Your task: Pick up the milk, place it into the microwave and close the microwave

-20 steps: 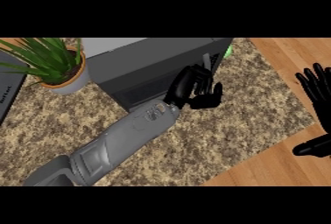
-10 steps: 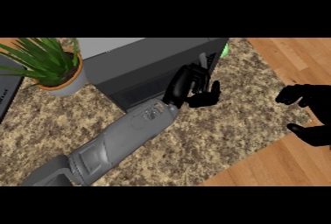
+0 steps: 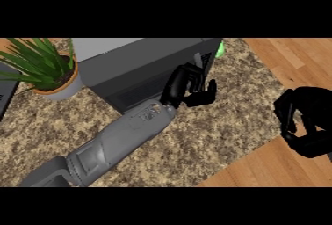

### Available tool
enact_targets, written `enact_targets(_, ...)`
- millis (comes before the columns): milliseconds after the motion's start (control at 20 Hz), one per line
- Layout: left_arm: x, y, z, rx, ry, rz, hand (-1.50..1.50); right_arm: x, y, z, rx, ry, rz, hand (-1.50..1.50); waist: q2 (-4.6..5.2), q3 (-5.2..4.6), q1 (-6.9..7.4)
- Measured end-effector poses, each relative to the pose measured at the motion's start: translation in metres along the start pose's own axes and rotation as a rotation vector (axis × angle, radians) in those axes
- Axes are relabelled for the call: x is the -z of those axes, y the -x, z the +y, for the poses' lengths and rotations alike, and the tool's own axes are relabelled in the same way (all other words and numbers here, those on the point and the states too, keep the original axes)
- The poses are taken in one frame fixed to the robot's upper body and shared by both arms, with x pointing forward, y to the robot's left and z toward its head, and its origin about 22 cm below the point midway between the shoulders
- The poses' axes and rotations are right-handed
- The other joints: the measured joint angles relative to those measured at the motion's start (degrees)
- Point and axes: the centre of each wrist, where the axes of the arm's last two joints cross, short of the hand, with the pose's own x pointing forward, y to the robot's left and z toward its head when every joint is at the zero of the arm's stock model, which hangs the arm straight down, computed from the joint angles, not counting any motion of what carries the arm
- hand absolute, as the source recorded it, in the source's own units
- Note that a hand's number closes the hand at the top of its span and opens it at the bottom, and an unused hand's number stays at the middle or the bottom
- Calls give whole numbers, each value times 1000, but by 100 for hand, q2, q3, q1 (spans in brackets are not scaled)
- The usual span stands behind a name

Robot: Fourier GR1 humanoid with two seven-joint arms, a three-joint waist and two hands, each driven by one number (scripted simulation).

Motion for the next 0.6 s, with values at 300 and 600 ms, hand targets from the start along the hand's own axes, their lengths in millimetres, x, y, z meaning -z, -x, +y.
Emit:
enact_targets(300, -2, 3, 3, -1, -43, 1, 150, 11, -6, 11, 17, -65, -16, 150, -18, 1, -99)
enact_targets(600, -3, 5, 5, -1, -78, -1, 150, 18, -12, 22, 35, -112, -35, 150, -24, 2, -173)
